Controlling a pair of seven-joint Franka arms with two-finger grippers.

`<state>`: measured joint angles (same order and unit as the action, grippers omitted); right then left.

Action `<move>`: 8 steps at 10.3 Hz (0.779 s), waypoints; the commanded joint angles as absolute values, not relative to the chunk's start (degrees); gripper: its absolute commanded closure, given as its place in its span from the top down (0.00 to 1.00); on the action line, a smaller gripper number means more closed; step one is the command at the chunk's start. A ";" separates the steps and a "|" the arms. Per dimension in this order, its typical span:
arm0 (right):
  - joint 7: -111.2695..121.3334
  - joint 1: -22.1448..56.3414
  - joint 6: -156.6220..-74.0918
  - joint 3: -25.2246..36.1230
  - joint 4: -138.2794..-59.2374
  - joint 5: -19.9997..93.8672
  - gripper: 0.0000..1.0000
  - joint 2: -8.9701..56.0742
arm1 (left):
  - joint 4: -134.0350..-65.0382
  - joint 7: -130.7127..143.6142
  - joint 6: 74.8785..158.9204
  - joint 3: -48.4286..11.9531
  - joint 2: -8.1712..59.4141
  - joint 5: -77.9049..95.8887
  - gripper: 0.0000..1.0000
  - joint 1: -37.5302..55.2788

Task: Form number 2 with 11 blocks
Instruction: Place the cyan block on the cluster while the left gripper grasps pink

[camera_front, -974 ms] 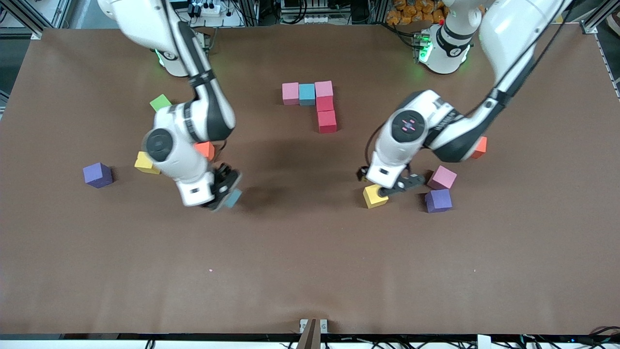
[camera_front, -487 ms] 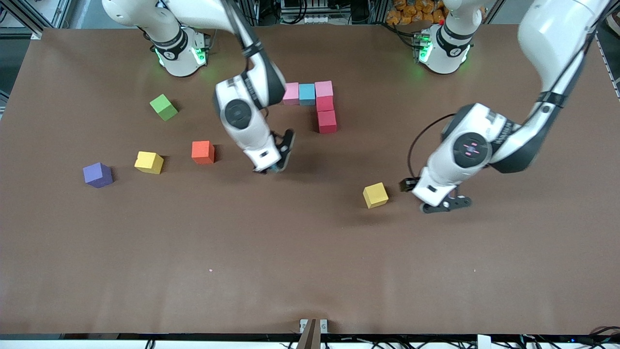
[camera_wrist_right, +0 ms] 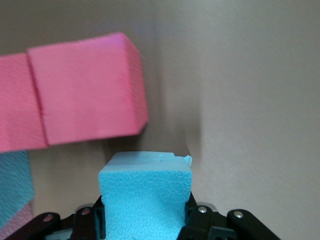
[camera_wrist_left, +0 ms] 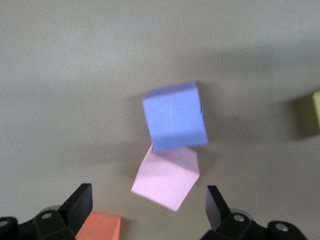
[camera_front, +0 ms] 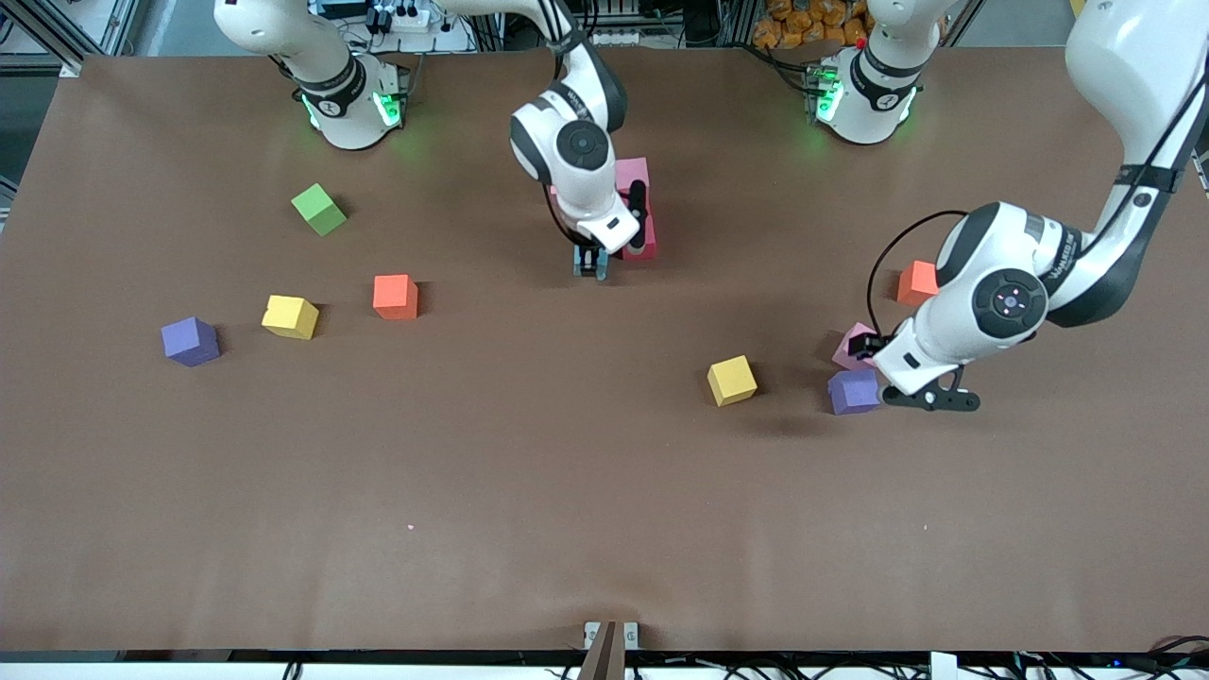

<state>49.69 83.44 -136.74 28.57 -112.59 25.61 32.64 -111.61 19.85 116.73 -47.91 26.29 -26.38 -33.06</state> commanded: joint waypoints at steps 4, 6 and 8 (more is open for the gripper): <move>47.02 88.24 -137.55 29.00 -114.34 25.93 0.37 32.43 | -124.62 6.72 123.92 -57.02 19.86 -25.75 1.00 -47.96; 47.02 88.85 -140.17 29.00 -116.18 25.93 0.37 32.08 | -124.72 3.96 124.89 -57.30 20.74 -25.75 1.00 -48.52; 47.02 89.03 -140.89 29.09 -116.28 25.93 0.38 32.08 | -124.72 3.96 125.07 -58.00 21.53 -25.84 1.00 -48.08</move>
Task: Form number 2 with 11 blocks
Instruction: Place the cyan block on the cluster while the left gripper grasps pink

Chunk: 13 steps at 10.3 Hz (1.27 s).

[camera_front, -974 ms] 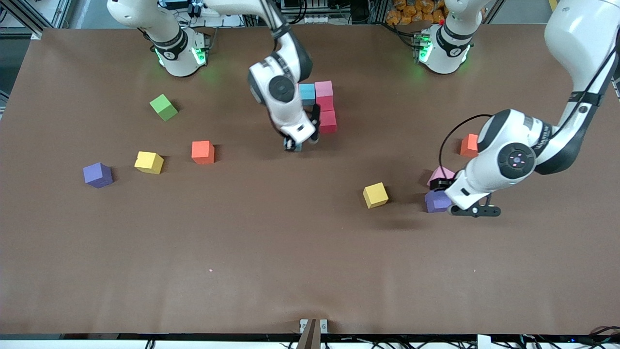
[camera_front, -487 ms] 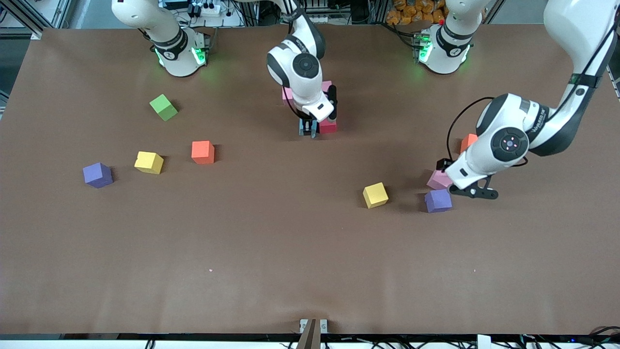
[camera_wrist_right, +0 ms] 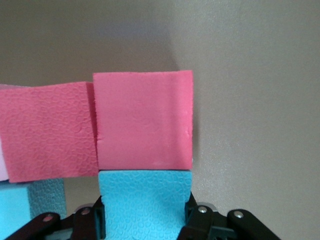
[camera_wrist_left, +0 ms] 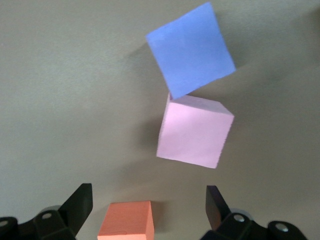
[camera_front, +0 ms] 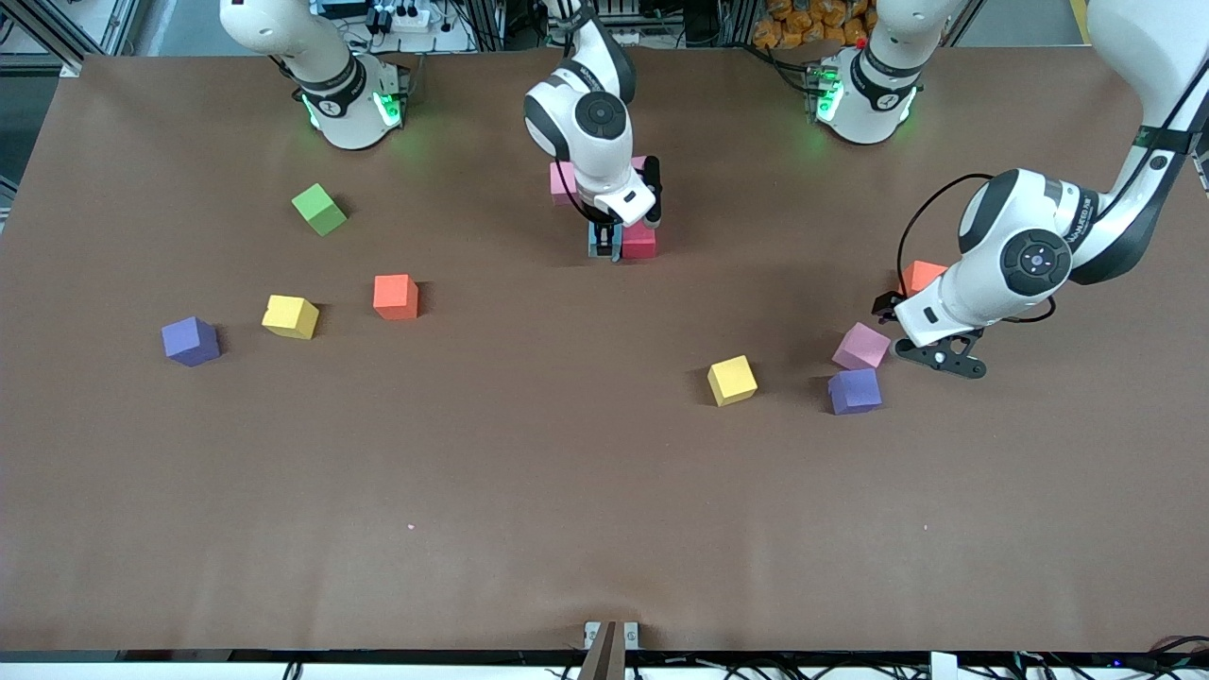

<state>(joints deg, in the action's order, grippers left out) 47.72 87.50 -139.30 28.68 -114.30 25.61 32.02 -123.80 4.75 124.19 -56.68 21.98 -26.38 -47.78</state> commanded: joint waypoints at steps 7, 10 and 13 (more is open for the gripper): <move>47.72 88.86 -139.93 30.49 -116.37 25.84 1.00 28.76 | -126.91 6.84 129.55 -58.10 23.47 -26.01 1.00 -45.28; 47.99 88.77 -137.22 32.95 -118.91 25.84 1.00 22.35 | -126.13 10.63 129.72 -56.53 26.88 -34.68 1.00 -44.65; 47.20 88.59 -127.74 42.31 -118.83 25.84 1.00 16.37 | -125.68 12.56 130.96 -55.72 28.48 -36.56 1.00 -44.47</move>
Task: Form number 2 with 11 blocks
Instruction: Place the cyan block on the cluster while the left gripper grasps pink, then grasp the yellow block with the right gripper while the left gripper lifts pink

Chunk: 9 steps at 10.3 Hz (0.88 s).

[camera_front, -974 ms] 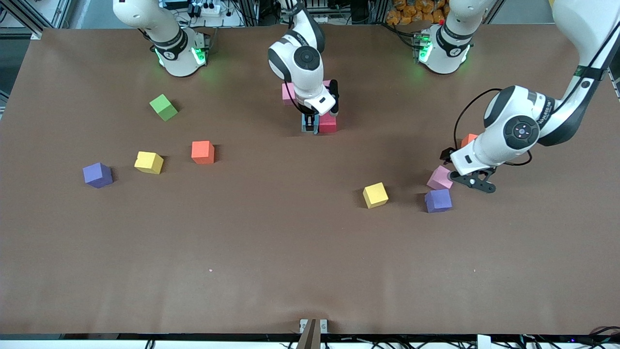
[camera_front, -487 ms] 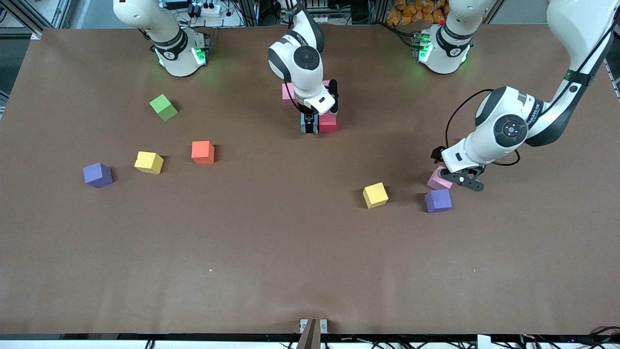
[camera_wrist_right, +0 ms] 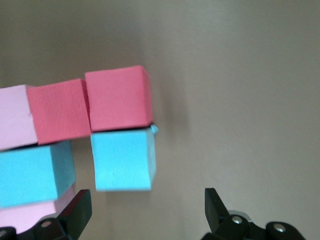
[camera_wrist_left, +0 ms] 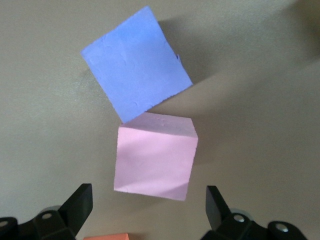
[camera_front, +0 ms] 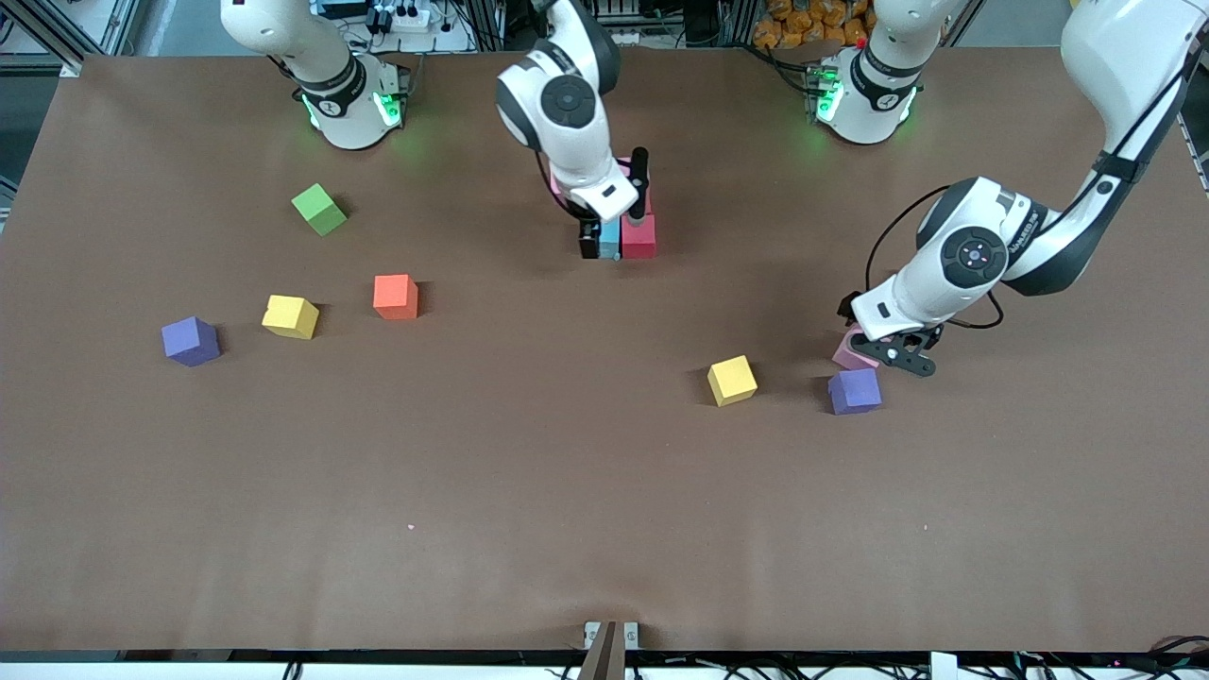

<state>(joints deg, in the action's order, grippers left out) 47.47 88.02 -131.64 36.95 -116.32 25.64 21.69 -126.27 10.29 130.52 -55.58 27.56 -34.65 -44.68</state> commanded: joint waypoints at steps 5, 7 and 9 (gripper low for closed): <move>47.11 77.49 -122.87 63.36 -118.65 25.49 1.00 19.77 | -125.68 12.66 131.04 -55.72 29.00 -36.83 1.00 -44.12; 47.02 66.23 -123.66 63.11 -118.39 25.22 1.00 23.27 | -125.25 12.66 131.04 -55.64 29.87 -37.70 1.00 -44.21; 46.93 57.08 -124.10 63.02 -118.04 25.49 1.00 26.97 | -124.89 12.66 131.04 -55.63 30.93 -38.67 1.00 -44.21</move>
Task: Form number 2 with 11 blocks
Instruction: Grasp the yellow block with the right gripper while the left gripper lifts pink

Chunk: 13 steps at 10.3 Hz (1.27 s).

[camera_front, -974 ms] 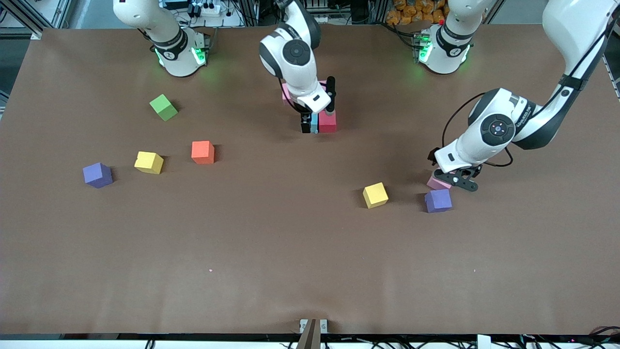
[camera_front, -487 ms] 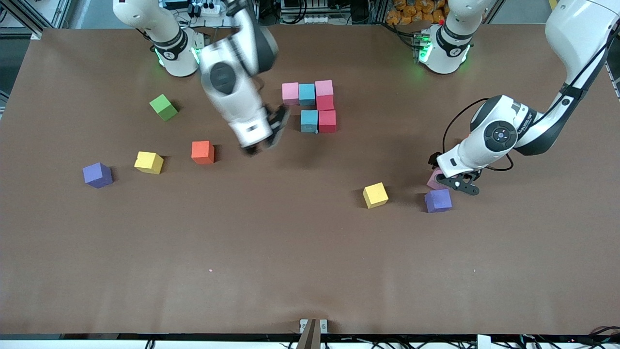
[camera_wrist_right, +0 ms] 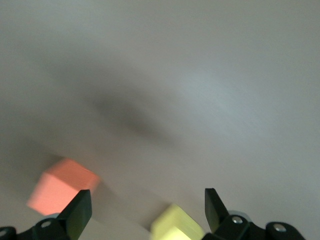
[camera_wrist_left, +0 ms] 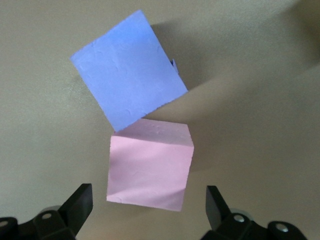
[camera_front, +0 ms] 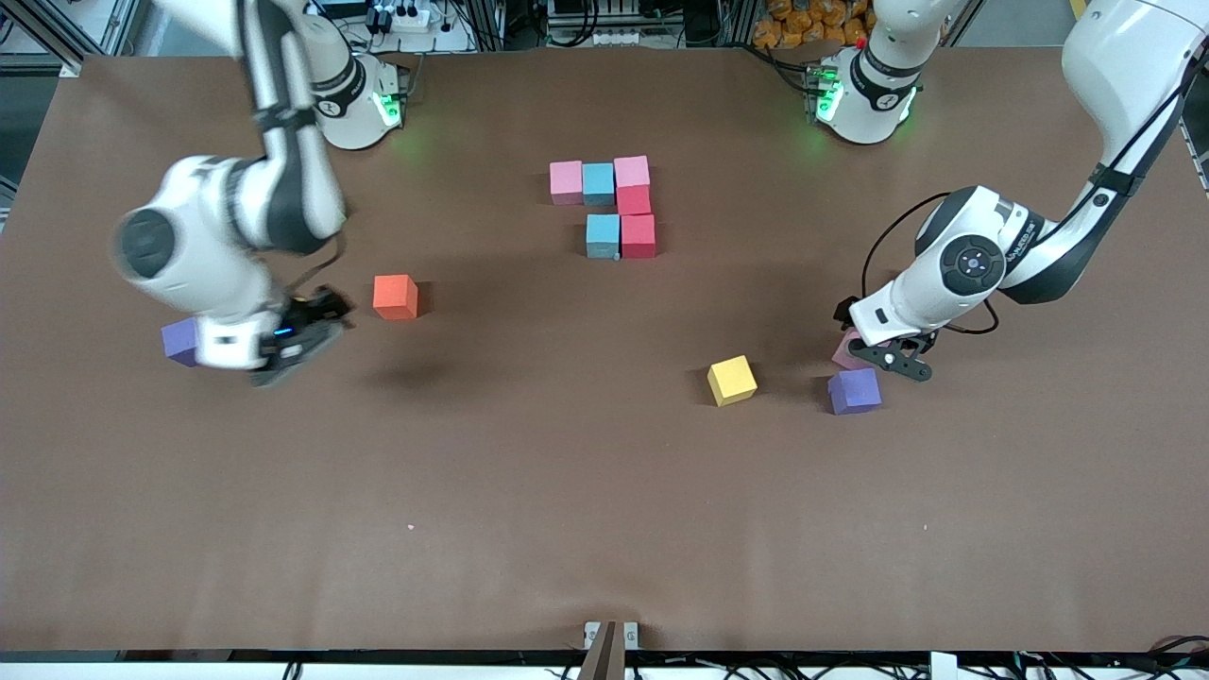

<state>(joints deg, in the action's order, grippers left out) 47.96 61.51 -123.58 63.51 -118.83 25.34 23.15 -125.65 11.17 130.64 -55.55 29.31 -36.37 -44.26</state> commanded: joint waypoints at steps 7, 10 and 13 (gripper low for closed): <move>20.84 45.53 -124.10 52.65 -119.52 26.54 1.00 29.18 | -124.45 12.74 131.57 -54.40 33.04 -41.22 1.00 -44.21; 20.57 45.35 -126.20 50.98 -122.94 26.72 1.00 29.27 | -124.45 12.74 132.01 -54.32 34.01 -41.22 1.00 -44.21; 20.83 45.44 -126.83 50.80 -125.15 26.72 1.00 29.35 | -124.37 12.74 132.19 -54.32 34.36 -41.22 1.00 -44.12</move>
<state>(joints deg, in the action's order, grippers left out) 20.97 45.52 -125.92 51.10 -123.87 25.90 29.82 -124.77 11.31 131.50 -54.35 33.54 -39.24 -44.29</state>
